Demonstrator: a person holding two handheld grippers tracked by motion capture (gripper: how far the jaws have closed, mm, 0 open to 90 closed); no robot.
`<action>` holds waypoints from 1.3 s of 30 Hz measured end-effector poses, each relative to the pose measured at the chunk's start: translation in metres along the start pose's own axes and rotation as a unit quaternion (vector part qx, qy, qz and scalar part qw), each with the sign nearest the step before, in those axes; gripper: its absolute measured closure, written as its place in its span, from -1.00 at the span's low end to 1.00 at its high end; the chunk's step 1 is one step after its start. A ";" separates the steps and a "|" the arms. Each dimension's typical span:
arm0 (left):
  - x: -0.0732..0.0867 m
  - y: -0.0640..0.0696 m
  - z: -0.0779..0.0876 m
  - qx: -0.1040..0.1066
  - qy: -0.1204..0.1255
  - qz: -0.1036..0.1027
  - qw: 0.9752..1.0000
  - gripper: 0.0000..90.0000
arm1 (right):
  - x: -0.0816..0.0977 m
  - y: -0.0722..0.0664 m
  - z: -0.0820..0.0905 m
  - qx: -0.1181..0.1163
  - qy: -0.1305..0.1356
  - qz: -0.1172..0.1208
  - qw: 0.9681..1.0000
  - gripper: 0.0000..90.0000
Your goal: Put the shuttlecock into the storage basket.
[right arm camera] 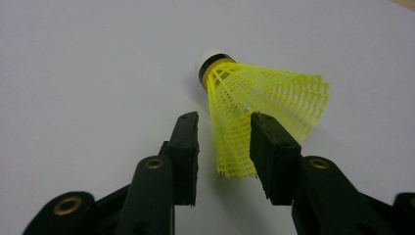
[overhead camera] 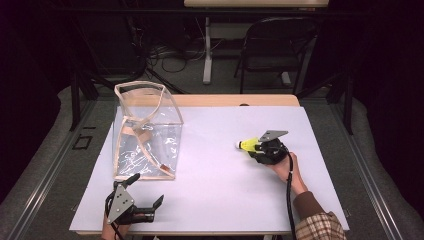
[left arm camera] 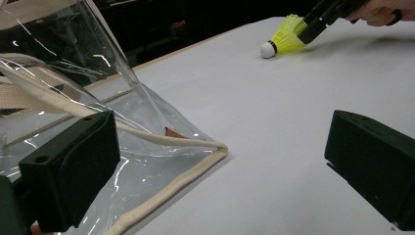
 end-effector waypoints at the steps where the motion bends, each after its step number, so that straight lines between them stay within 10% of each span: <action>1: 0.000 0.000 0.000 0.000 0.000 -0.001 1.000 -1.00 | 0.000 0.000 -0.001 0.002 0.002 0.001 1.000 0.45; 39: 0.000 0.000 0.000 -0.001 -0.003 -0.002 1.000 -1.00 | 0.003 -0.008 0.000 0.028 0.014 0.077 0.997 0.98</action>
Point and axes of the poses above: each handheld gripper's, and its own axes: z roughly backward along the jaws, x roughly out of its underside, y roughly to its right, the point moved 2 cm from there along -z, roughly forward along the jaws, and after that the axes turned 13 degrees about -z, right-handed, at the moved point
